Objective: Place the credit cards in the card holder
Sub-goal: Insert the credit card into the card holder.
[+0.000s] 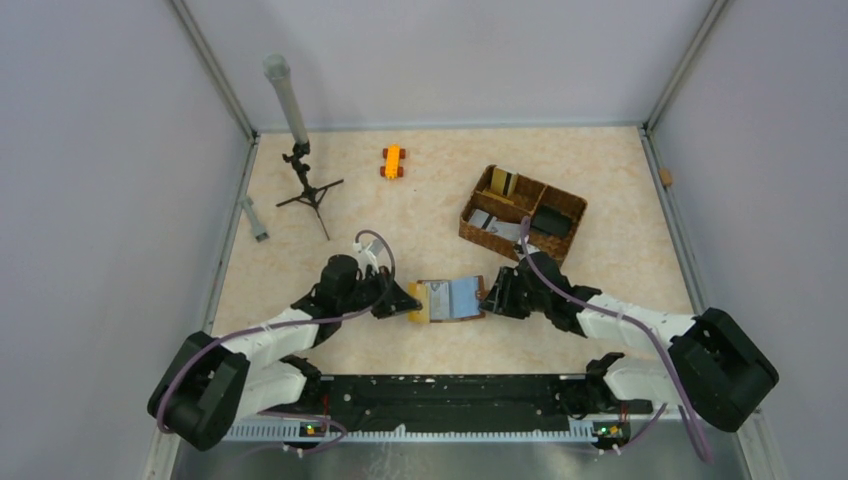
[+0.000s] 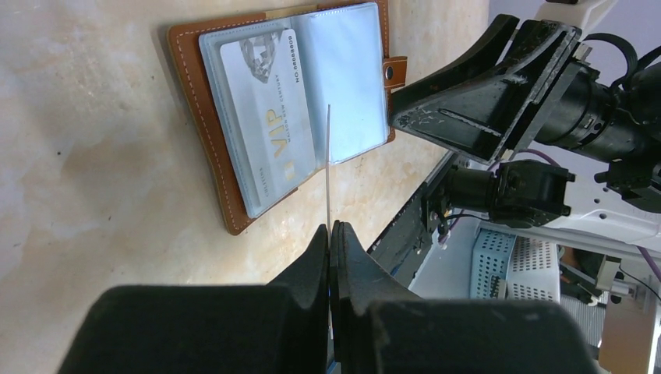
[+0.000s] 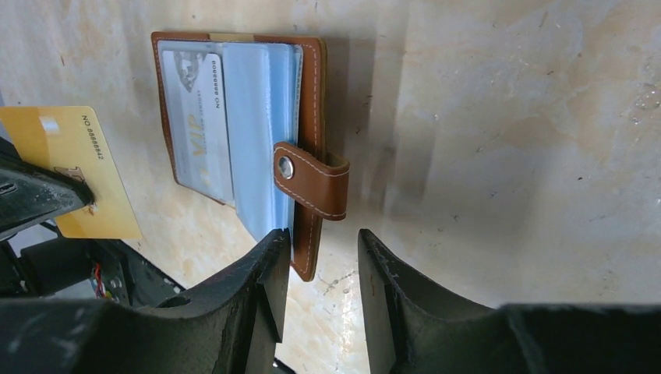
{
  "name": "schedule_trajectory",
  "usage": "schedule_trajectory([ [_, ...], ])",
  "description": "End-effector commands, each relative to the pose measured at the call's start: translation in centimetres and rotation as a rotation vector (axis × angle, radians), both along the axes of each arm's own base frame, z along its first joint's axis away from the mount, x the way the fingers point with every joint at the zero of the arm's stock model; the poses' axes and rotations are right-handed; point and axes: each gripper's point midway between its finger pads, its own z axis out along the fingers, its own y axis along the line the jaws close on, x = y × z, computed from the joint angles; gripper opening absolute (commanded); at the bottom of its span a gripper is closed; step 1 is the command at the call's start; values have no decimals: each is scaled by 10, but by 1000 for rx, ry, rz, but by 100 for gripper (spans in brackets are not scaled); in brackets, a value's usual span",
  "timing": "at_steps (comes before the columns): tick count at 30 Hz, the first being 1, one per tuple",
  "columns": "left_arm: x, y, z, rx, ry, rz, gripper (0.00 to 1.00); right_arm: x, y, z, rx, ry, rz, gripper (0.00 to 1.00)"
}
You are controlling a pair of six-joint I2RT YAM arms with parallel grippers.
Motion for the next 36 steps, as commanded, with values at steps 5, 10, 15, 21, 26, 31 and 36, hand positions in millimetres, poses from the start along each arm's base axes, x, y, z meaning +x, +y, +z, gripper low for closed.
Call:
schedule_trajectory([
  [5, 17, -16, 20, -51, -71, -38, 0, 14, 17, 16, 64, -50, -3, 44],
  [10, 19, -18, 16, -49, -60, -44, 0, 16, 16, 20, 73, -57, -25, 50],
  [15, 21, -19, 13, -48, -51, -48, 0, 18, 18, 23, 89, -66, -23, 54],
  [21, 22, -21, 13, -52, -47, -56, 0, 17, 22, 20, 106, -53, -17, 56],
  [26, 22, -21, 12, -49, -43, -54, 0, 17, 21, 20, 111, -52, -36, 56],
  [31, 22, -21, 10, -46, -40, -51, 0, 21, 12, 24, 97, -71, -87, 59],
  [36, 22, -20, 9, -43, -40, -51, 0, 19, 15, 25, 98, -76, -59, 62],
])
